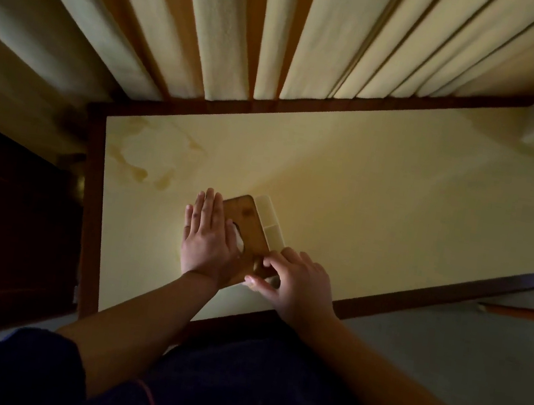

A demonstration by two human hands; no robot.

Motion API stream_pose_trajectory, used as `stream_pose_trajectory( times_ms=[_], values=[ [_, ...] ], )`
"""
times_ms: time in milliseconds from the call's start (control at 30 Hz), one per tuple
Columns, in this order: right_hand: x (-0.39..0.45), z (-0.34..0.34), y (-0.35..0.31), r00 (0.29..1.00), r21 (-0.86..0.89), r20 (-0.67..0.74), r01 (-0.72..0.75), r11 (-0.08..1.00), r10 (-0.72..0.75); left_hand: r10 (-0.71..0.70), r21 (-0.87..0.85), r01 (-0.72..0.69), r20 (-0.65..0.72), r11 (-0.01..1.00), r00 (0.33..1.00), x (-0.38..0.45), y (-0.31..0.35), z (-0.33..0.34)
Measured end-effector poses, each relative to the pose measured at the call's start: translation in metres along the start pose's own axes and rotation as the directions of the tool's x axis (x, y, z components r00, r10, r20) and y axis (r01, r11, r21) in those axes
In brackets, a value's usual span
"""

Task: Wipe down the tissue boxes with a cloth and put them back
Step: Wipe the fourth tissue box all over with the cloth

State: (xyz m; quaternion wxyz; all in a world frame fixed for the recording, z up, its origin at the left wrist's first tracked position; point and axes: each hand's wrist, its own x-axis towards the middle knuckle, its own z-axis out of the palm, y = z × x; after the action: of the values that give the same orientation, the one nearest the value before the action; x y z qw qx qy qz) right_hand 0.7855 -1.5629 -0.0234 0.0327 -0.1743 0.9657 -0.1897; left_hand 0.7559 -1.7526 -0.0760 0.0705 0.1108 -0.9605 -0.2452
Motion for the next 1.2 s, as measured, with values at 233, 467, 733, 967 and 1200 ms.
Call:
stream_pose_trajectory(
  times_ms=[233, 467, 733, 967, 1200],
  values=[
    [-0.006, -0.007, -0.009, 0.998, 0.065, 0.001, -0.059, 0.996, 0.059, -0.023, 0.025, 0.021, 0.053, 0.999, 0.998, 0.001, 0.003, -0.002],
    [0.006, -0.004, 0.027, 0.968, 0.462, -0.026, -0.211, 0.861, 0.252, -0.017, 0.026, 0.016, 0.056, 1.000, 0.998, 0.000, 0.002, -0.005],
    [0.039, -0.018, 0.093, 0.813, 0.892, 0.259, -0.408, 0.194, 0.521, -0.141, 0.177, 0.116, 0.138, 0.977, 0.980, -0.005, 0.027, -0.017],
    [0.085, -0.018, 0.115, 0.806, 0.788, 0.435, -0.556, 0.262, 0.401, -0.201, 0.250, 0.178, 0.070, 0.952, 0.977, -0.010, 0.048, -0.001],
    [0.082, 0.019, 0.087, 0.857, 0.775, 0.443, -0.513, 0.369, 0.262, -0.195, 0.265, 0.179, 0.034, 0.947, 0.980, -0.009, 0.046, 0.002]
  ],
)
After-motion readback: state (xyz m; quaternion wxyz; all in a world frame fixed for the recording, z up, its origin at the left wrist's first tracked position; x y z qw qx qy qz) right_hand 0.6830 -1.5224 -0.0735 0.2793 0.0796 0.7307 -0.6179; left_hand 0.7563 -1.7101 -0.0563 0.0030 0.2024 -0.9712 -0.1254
